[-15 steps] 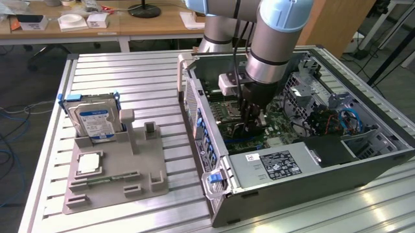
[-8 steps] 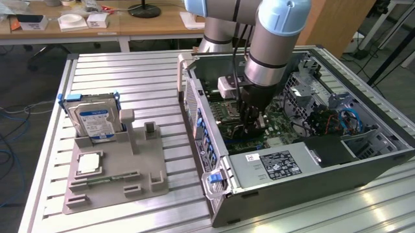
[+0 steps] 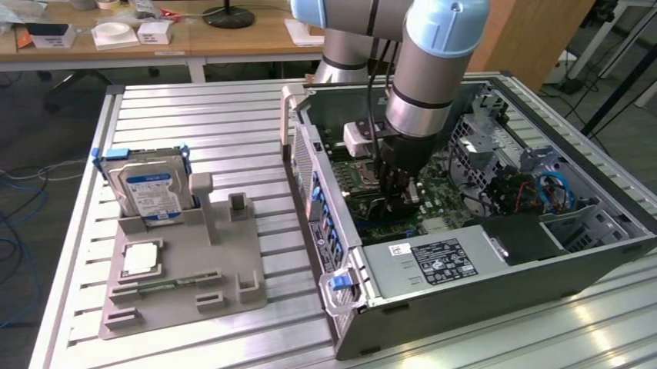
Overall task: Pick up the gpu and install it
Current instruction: 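Insert the gpu into the slot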
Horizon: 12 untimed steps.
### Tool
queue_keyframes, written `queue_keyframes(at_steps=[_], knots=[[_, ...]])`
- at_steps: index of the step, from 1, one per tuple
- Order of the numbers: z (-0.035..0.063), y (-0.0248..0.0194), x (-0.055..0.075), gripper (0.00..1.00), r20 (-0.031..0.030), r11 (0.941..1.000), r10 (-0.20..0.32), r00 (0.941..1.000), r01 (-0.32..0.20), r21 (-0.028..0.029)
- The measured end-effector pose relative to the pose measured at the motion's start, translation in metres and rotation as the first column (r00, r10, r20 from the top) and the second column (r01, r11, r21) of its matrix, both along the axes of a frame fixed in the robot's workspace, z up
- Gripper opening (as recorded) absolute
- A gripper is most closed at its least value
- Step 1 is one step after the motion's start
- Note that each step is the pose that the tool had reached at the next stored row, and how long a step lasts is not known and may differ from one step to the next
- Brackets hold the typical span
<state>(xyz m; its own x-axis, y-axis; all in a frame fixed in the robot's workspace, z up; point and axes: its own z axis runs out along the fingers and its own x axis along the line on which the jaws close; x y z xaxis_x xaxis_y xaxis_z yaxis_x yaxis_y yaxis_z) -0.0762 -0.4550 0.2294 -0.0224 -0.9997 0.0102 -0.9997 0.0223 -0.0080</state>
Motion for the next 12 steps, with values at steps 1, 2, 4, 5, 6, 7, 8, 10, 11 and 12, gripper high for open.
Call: queue_keyframes(at_steps=[1,2,4,5,6,7,8,10,11,12], knots=[[-0.0006,-0.0001,-0.0004,0.27,-0.0003,1.0000,0.000,1.0000,0.000,0.0013],[-0.0005,0.0001,-0.0011,0.27,-0.0007,1.0000,-0.002,1.0000,0.002,0.0018],[-0.0012,-0.0002,-0.0012,0.27,0.0009,1.0000,-0.002,1.0000,0.002,0.0024],[-0.0009,0.0000,-0.0012,0.27,-0.0003,1.0000,-0.002,1.0000,0.002,0.0024],[-0.0009,0.0000,-0.0012,0.27,-0.0006,1.0000,-0.002,1.0000,0.002,0.0026],[-0.0012,0.0001,-0.0012,0.27,-0.0006,1.0000,-0.002,1.0000,0.002,0.0034],[-0.0032,0.0005,-0.0019,0.27,0.0000,1.0000,-0.003,1.0000,0.003,0.0086],[-0.0020,0.0003,-0.0016,0.32,0.0010,1.0000,-0.003,1.0000,0.003,0.0063],[0.0007,0.0001,-0.0013,0.39,-0.0002,1.0000,-0.002,1.0000,0.002,0.0039],[0.0029,0.0001,-0.0014,0.45,0.0000,1.0000,-0.002,1.0000,0.002,0.0045]])
